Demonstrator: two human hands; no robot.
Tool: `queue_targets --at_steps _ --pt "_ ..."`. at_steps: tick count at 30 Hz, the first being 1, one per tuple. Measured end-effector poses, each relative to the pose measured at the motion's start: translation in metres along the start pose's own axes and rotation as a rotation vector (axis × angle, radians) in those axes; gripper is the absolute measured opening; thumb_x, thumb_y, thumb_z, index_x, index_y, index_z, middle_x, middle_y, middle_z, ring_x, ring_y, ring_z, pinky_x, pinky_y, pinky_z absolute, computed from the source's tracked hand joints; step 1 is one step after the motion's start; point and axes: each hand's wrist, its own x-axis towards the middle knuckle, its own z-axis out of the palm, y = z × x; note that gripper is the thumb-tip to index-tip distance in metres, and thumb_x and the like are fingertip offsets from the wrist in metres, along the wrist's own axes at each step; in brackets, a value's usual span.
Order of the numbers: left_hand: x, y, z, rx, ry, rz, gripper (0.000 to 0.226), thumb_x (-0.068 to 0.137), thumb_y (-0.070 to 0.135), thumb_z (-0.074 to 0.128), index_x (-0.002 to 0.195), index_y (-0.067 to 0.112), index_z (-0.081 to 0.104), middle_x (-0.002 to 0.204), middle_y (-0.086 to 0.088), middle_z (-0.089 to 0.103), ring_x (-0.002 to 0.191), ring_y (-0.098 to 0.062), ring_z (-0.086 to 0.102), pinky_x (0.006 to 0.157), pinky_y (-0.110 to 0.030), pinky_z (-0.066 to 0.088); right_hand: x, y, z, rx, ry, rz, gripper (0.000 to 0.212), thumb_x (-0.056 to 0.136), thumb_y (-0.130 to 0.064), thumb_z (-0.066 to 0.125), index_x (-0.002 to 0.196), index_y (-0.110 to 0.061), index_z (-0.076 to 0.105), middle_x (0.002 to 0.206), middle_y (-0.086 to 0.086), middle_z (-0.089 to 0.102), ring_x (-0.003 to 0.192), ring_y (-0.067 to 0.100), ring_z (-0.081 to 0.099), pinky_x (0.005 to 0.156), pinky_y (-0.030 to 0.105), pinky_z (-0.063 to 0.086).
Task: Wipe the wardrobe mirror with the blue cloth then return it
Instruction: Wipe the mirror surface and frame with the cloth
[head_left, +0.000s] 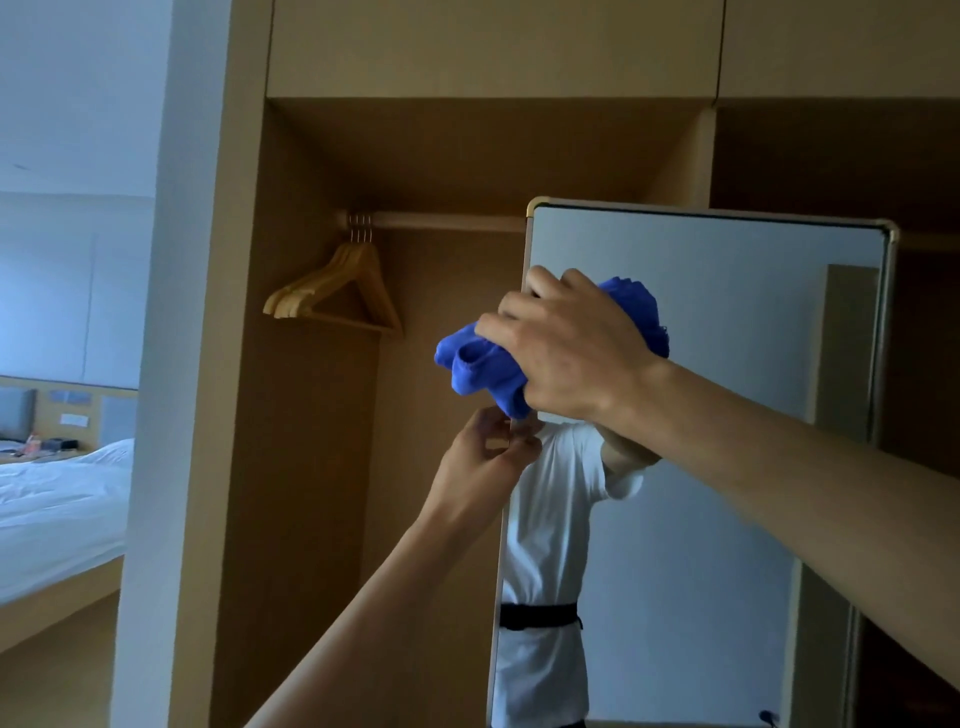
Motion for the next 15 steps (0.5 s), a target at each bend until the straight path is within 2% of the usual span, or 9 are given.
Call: queue_targets --at_steps 3,7,10,15 --pt "-0.01 -0.016 0.003 -0.009 0.013 -0.026 0.045 0.08 0.042 0.063 0.123 0.033 0.06 0.114 0.017 0.07 0.104 -0.008 0.067 0.085 -0.032 0.054 0.009 0.005 -0.003 -0.048 0.04 0.038 0.032 0.082 -0.017 0.056 0.114 -0.021 0.056 0.105 0.001 0.065 0.105 0.026 0.049 0.081 0.04 0.037" --pt "-0.022 -0.034 0.007 0.002 0.016 -0.037 0.026 0.095 0.033 0.068 0.12 0.032 0.06 0.114 0.017 0.069 0.099 0.0 0.066 0.077 -0.019 0.051 0.03 0.014 -0.007 -0.09 0.065 0.113 0.034 0.083 -0.02 0.059 0.117 -0.018 0.055 0.11 0.007 0.066 0.116 0.032 0.048 0.088 0.046 0.039" --pt "-0.031 -0.044 0.007 -0.008 0.007 -0.063 0.023 0.097 0.029 0.067 0.119 0.029 0.061 0.115 0.012 0.069 0.103 -0.006 0.066 0.084 -0.025 0.053 0.031 0.011 -0.004 -0.098 0.08 0.13 0.033 0.081 -0.019 0.059 0.114 -0.016 0.056 0.105 0.009 0.067 0.114 0.033 0.049 0.088 0.047 0.041" --pt "-0.041 -0.054 0.009 -0.005 0.003 -0.087 0.022 0.096 0.024 0.067 0.117 0.027 0.063 0.113 0.007 0.067 0.104 -0.011 0.065 0.092 -0.032 0.054 0.0 -0.012 0.01 -0.042 0.096 0.084 0.034 0.073 -0.02 0.062 0.106 -0.015 0.057 0.094 0.007 0.067 0.099 0.031 0.051 0.078 0.043 0.04"
